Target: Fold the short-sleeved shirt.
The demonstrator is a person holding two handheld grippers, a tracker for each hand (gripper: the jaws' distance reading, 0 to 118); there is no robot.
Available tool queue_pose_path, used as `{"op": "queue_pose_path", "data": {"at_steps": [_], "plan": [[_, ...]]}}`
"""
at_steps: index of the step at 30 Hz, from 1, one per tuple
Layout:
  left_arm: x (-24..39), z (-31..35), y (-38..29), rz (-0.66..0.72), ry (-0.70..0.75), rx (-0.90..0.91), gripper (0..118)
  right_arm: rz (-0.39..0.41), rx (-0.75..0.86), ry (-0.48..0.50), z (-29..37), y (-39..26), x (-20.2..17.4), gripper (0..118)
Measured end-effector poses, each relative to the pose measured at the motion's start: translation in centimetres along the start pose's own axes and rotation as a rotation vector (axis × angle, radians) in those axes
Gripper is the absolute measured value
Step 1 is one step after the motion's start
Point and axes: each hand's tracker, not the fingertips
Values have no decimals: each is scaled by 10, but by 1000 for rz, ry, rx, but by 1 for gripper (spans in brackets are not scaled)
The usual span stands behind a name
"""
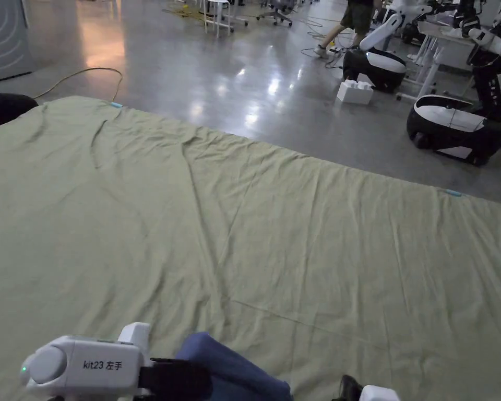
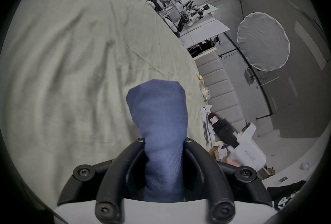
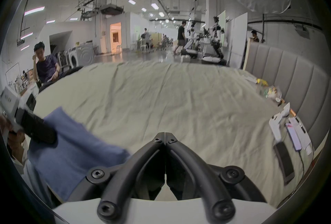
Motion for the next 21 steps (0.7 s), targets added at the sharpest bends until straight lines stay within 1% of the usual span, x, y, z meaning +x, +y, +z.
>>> {"op": "queue_pose_path", "data": {"at_steps": [4, 7, 10, 12, 16, 21], "plan": [[-16, 51, 29, -12, 48, 3, 25, -13, 114, -44, 3, 48, 19, 1], [-37, 93, 51, -10, 94, 8, 25, -7, 181, -69, 6, 76, 29, 1], [-60, 139, 74, -5, 172, 25, 25, -2, 228, -85, 9, 97, 36, 1], [-72, 169, 88, -3, 256, 34, 25, -10, 245, -88, 11, 106, 40, 1], [-93, 226, 111, 15, 363, 44, 25, -20, 269, -100, 13, 115, 43, 1], [-97, 270, 122, 14, 508, 58, 25, -15, 261, -104, 12, 112, 42, 1]]}}
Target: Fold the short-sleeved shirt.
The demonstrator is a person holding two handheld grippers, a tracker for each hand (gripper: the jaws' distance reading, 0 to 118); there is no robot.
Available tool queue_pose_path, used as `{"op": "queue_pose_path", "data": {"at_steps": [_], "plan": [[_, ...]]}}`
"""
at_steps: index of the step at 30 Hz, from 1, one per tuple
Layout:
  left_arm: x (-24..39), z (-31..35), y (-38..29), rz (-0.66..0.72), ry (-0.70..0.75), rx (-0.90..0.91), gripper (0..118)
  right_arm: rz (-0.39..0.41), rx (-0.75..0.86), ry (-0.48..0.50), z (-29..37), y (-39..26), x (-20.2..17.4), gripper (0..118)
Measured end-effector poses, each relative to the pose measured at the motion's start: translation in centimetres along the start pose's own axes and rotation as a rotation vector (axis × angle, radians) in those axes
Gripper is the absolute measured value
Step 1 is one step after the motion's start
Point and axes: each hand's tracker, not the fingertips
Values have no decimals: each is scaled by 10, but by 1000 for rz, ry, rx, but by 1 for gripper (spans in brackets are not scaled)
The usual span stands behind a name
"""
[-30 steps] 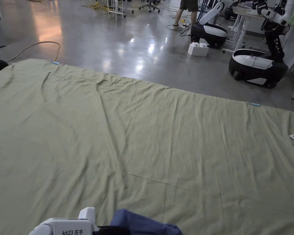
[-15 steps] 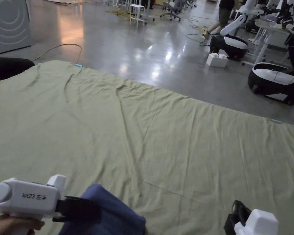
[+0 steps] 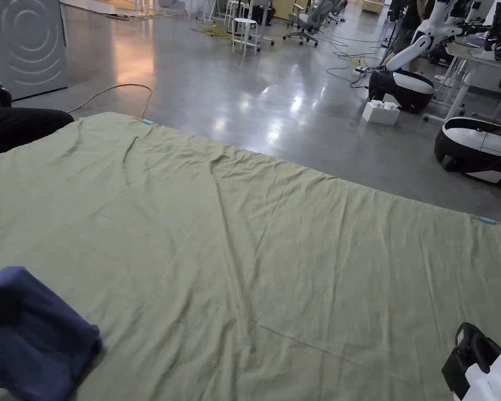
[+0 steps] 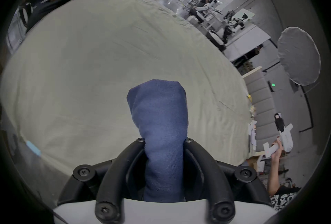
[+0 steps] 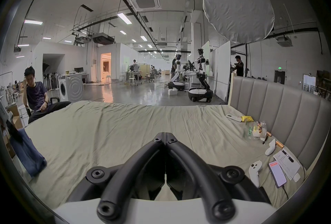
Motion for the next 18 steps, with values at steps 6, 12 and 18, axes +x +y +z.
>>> {"op": "queue_pose_path", "data": {"at_steps": [6, 12, 18], "plan": [[-19, 1, 7, 37, 163, 21, 26, -11, -38, 0, -3, -13, -2, 1], [-27, -21, 8, -18, 328, -19, 46, -9, -64, 1, -5, -19, -3, 1], [-18, -18, 10, -99, 575, 43, 61, -17, -68, 0, -6, -22, 2, 1]]}}
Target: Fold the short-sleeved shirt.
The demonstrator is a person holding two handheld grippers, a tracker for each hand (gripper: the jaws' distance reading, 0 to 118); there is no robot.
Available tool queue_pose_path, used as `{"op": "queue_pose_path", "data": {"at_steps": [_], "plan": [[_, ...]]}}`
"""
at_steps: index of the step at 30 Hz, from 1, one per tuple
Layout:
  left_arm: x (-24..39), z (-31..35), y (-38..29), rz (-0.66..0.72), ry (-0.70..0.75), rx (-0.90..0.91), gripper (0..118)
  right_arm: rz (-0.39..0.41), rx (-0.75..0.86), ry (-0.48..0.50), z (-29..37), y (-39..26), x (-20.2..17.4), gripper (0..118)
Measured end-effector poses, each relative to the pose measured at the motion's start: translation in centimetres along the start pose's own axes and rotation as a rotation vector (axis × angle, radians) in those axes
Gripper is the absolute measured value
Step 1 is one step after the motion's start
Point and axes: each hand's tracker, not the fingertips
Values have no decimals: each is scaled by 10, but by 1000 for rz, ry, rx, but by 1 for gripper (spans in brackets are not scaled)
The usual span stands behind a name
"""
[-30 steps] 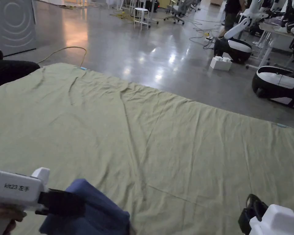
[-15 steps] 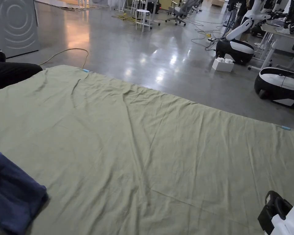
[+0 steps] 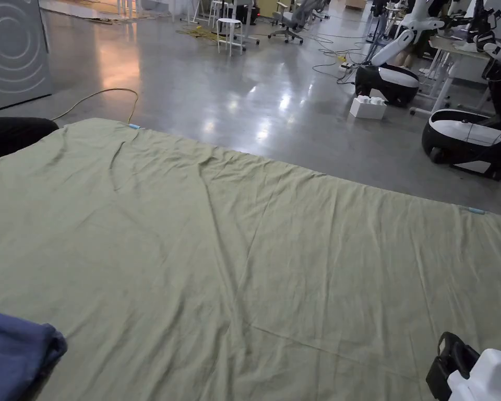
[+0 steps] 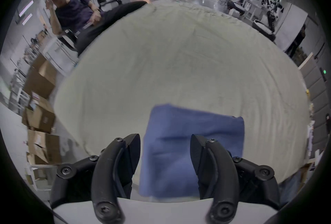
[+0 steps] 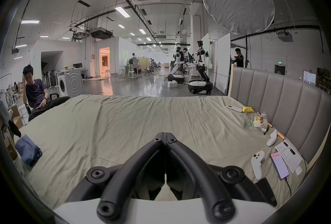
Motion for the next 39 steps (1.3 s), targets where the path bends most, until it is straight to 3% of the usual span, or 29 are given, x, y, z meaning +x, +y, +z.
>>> {"op": "queue_pose_path", "data": {"at_steps": [5, 11, 20, 23, 29, 33, 37, 39], "plan": [[31, 18, -9, -31, 90, 144, 62, -13, -7, 5, 0, -4, 2, 1], [110, 22, -55, 26, -134, 307, 62, -33, -24, 16, 2, -16, 4, 1], [278, 22, -128, 109, -325, 375, 62, -5, -66, 26, 3, -41, 8, 1], [324, 29, -130, 58, -345, 471, 60, -8, -75, 23, 2, -44, 9, 1], [403, 76, -127, -152, -308, 719, 38, -33, -55, 12, 3, -34, 18, 1], [426, 94, -120, -122, -311, 754, 19, -36, -27, 5, 4, -24, 23, 1], [426, 107, -115, -27, -389, 757, 9, -46, -2, 6, 6, -13, 28, 1], [426, 112, -117, -37, -360, 772, 7, -50, 10, 5, 7, -9, 29, 1]]}}
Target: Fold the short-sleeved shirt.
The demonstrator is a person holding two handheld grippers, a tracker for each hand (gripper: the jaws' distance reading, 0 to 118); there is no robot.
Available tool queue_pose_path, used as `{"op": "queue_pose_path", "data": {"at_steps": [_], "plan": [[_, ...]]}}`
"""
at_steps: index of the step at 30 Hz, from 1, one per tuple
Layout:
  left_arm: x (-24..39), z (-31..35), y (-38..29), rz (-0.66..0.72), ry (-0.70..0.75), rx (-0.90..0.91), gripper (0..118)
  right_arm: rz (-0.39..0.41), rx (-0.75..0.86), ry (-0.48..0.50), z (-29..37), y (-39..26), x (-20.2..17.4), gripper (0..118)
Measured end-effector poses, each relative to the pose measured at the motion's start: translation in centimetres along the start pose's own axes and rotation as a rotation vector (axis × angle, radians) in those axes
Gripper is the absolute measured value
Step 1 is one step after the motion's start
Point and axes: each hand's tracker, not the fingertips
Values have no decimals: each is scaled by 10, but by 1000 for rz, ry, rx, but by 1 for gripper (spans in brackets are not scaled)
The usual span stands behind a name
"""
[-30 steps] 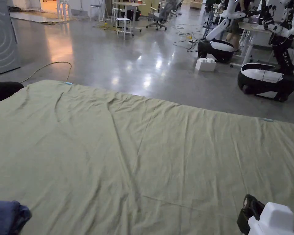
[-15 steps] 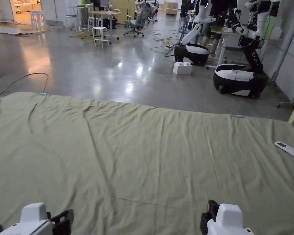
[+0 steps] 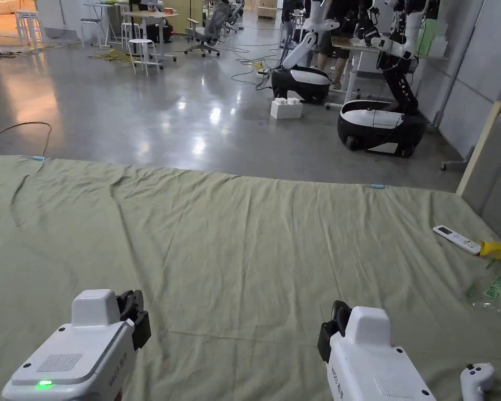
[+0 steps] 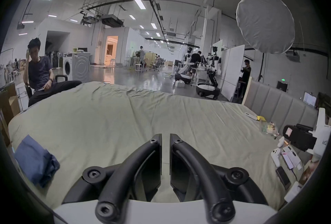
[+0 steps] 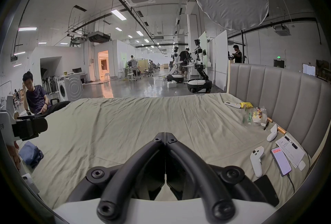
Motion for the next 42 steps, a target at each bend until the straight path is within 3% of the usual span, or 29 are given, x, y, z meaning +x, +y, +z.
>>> {"op": "queue_pose_path", "data": {"at_steps": [20, 35, 36, 38, 40, 41, 42], "plan": [[0, 8, 10, -151, 60, 104, 4, -28, 29, -5, 0, -5, -6, 1], [-2, 9, 9, -159, 66, 102, 4, 23, 35, -5, 0, -2, -13, 2], [-2, 9, 9, -157, 64, 101, 5, 29, 37, -6, 0, -2, -14, 11], [-2, 9, 9, -161, 61, 101, 5, 38, 32, -11, -1, -2, -15, 15], [-2, 10, 9, -177, 80, 113, 14, 44, 33, -19, -1, -2, -16, 51], [-2, 10, 10, -176, 81, 115, 20, 44, 35, -21, -1, -3, -16, 62], [-2, 11, 11, -173, 80, 115, 30, 42, 39, -24, 0, -4, -17, 64]]}}
